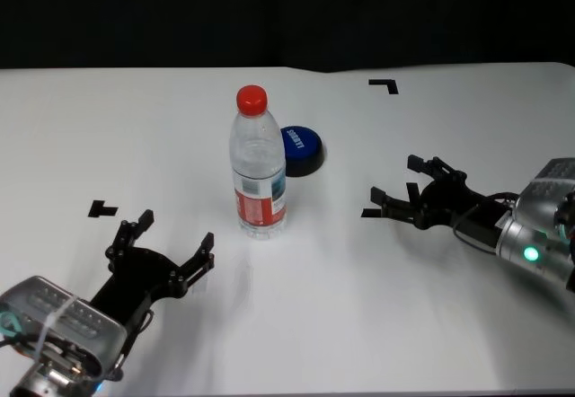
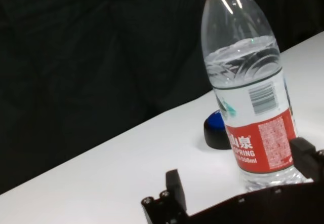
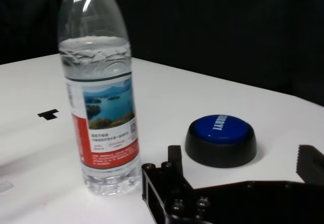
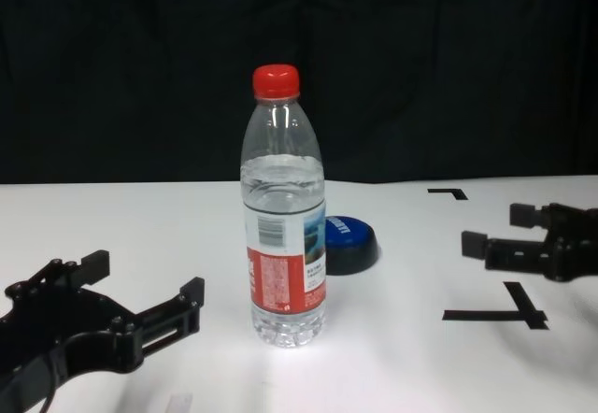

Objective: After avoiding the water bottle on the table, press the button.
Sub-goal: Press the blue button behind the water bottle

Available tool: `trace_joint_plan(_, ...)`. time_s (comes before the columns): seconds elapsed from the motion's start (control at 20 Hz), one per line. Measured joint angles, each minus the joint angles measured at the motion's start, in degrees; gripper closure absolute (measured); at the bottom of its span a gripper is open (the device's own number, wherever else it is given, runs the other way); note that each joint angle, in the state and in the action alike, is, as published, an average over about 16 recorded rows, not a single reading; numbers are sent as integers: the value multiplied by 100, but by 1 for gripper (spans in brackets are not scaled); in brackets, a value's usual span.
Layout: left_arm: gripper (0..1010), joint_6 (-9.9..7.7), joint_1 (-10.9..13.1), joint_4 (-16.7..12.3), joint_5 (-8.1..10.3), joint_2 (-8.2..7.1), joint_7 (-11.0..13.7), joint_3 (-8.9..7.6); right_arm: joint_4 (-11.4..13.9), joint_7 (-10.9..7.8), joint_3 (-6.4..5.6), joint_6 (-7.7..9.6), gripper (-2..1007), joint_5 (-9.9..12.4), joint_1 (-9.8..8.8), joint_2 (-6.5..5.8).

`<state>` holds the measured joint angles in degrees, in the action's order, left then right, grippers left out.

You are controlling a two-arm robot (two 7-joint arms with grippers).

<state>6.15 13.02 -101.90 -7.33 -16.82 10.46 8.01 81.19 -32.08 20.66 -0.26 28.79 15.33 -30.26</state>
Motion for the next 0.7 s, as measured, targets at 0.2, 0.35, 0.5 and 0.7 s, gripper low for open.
trace_joint_plan(0.2,7,0,0,0,0,0,0,0,-188,-57,39,-22,2,-34,189,17)
trace_joint_plan(0.35,7,0,0,0,0,0,0,0,-369,-113,77,-48,2,-71,363,47)
trace_joint_plan(0.5,7,0,0,0,0,0,0,0,-581,-177,120,-81,2,-112,554,94)
trace_joint_plan(0.7,7,0,0,0,0,0,0,0,-938,-278,186,-151,2,-171,847,195)
